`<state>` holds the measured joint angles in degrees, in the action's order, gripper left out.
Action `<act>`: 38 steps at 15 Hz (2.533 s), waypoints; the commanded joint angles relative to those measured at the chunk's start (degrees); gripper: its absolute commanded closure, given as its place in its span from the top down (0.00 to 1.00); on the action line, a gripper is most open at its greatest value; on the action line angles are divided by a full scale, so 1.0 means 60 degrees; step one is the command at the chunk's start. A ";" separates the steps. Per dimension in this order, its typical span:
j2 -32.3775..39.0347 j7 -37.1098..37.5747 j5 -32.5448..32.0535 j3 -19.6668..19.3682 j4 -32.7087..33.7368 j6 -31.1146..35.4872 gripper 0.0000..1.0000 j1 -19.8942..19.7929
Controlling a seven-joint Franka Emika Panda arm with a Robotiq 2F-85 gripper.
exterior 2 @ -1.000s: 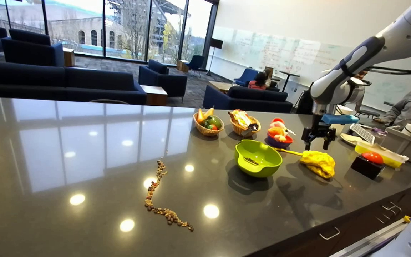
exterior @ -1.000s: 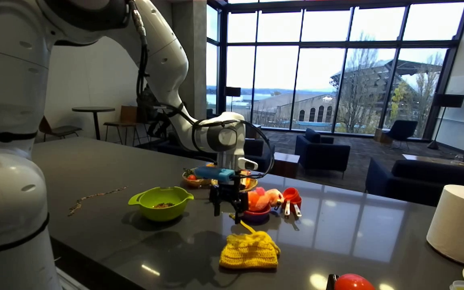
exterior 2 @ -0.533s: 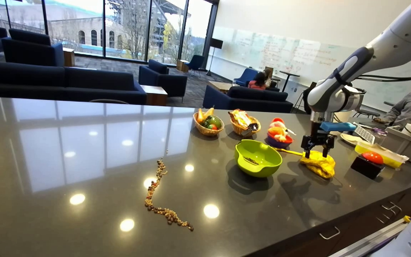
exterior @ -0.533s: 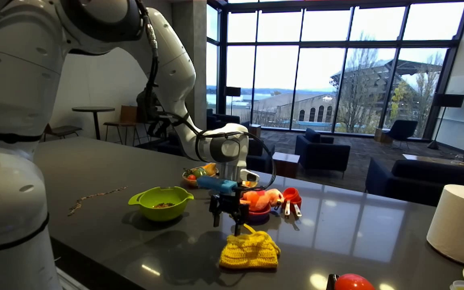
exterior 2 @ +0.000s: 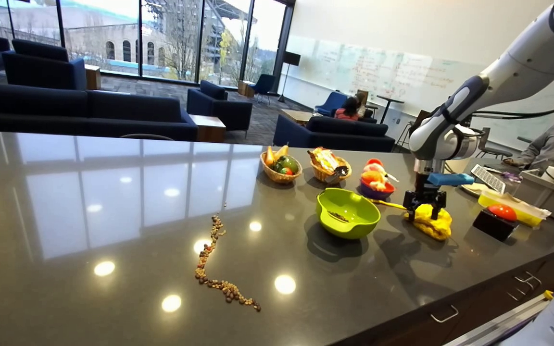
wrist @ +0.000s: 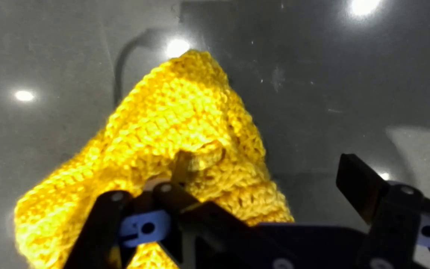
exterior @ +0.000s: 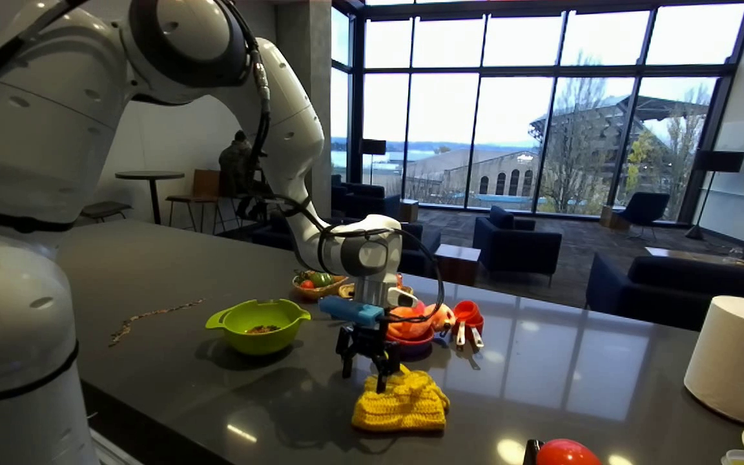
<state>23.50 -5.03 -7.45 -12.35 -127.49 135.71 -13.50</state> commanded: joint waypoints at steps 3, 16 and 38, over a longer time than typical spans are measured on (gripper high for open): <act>0.0726 -0.0081 -0.0009 0.0125 0.0824 0.0016 1.00 0.0027; 0.0943 0.0025 -0.0002 0.0124 0.1312 -0.0153 0.01 0.0070; -0.4558 0.1217 0.0269 -0.0018 -0.1443 0.0332 0.01 0.0160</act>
<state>0.89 -0.53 -6.05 -12.57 -133.08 136.19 -12.82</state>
